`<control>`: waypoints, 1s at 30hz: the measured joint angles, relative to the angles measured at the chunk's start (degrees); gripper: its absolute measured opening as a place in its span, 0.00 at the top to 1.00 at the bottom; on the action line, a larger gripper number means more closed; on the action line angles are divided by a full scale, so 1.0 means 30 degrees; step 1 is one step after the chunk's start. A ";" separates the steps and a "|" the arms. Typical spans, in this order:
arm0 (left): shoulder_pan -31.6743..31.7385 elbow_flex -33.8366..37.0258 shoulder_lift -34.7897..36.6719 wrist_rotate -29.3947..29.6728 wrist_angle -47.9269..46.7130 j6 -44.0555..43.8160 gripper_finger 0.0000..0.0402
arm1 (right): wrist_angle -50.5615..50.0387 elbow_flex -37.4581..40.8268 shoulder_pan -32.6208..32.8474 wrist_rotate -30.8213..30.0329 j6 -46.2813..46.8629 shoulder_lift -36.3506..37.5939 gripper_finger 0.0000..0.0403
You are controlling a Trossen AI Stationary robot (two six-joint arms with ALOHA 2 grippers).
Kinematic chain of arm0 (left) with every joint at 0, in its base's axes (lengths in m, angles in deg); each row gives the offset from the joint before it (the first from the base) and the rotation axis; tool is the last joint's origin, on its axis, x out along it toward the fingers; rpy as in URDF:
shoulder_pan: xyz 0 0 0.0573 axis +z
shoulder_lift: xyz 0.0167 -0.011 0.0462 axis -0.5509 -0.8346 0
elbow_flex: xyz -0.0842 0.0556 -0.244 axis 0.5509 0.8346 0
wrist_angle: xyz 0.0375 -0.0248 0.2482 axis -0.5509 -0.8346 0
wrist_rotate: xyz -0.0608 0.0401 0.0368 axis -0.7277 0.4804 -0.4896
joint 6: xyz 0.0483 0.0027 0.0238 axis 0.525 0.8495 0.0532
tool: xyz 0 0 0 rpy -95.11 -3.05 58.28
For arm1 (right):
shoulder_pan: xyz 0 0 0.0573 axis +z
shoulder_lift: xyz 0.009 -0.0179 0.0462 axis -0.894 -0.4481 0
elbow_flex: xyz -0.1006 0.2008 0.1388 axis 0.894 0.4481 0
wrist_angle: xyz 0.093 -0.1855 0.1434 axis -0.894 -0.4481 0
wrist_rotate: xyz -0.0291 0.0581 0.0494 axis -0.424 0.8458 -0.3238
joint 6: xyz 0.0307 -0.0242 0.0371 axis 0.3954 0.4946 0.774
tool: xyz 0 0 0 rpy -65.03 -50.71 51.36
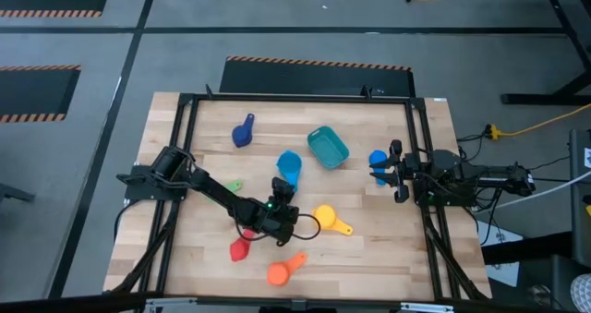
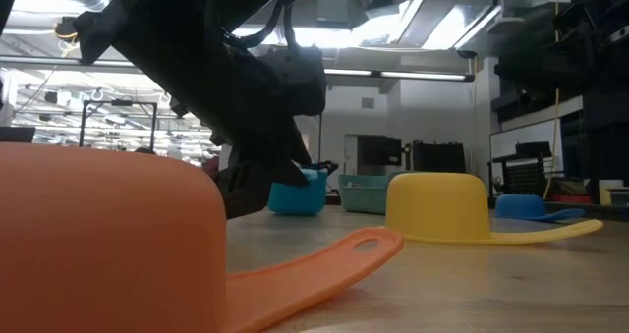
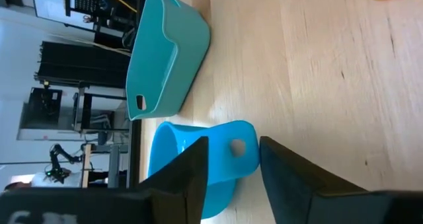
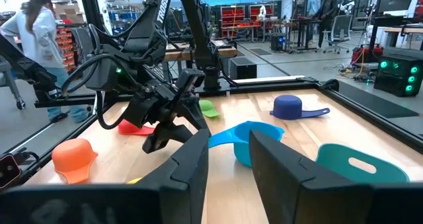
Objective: Nest measuring cups in basket
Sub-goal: Prepare the light blue measuring cup, then stack the yellow measuring cup on top of the light blue measuring cup
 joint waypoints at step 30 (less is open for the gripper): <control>-0.0839 0.0000 0.0583 0.1770 0.0165 0.0374 0.65 | 0.0007 0.0000 0.0006 -0.0005 0.0000 -0.0007 0.71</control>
